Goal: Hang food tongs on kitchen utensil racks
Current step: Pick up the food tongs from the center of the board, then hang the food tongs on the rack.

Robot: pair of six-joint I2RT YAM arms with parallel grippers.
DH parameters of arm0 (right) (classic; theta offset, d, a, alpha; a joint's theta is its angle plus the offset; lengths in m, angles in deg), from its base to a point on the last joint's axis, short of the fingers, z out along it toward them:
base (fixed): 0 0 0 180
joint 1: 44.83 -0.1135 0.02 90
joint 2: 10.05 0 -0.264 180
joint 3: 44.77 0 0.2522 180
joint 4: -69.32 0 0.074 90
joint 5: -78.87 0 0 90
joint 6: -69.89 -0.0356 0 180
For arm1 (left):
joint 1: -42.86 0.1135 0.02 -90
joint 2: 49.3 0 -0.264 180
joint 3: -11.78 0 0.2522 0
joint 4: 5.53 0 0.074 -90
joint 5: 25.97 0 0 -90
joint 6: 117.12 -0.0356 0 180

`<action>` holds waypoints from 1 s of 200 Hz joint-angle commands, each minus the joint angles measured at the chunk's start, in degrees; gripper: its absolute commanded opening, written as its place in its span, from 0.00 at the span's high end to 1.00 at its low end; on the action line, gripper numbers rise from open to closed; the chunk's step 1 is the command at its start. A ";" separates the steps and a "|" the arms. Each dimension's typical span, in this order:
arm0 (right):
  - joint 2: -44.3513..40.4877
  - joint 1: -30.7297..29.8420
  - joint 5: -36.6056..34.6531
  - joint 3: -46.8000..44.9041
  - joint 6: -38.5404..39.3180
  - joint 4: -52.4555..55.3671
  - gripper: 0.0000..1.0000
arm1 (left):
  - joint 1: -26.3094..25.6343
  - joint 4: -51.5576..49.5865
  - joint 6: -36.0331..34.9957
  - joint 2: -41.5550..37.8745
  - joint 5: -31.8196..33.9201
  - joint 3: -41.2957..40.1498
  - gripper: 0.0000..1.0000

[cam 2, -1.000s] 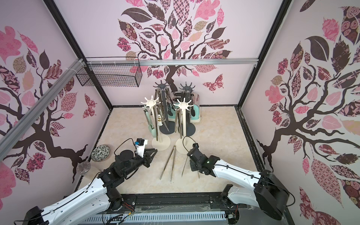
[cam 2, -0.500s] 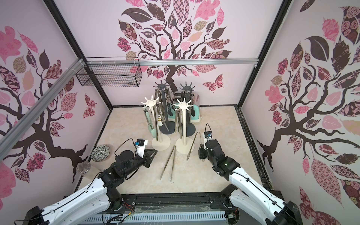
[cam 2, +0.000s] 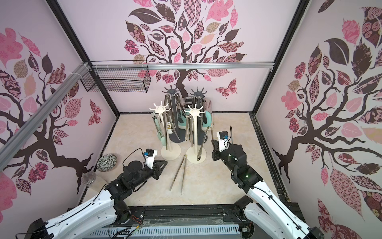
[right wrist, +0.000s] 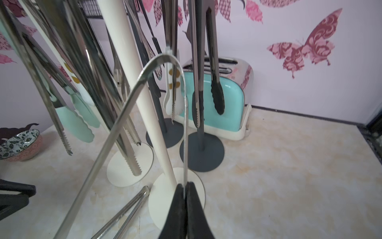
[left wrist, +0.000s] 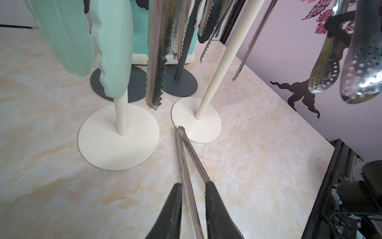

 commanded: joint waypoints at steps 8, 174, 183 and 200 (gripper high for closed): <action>-1.17 0.31 2.61 2.80 4.54 -6.92 1.00 | -0.19 3.37 0.28 0.43 -1.87 -0.54 0.77; 10.13 0.34 6.68 12.46 12.23 -15.35 1.00 | -0.20 4.89 -0.34 1.00 -4.25 -0.82 0.77; 10.55 0.39 6.73 12.55 12.23 -15.54 1.00 | -0.19 4.84 -0.35 0.86 -4.21 -0.89 0.77; 11.23 0.38 6.85 12.75 12.24 -15.68 1.00 | -0.19 4.74 -0.34 0.63 -4.18 -0.97 0.77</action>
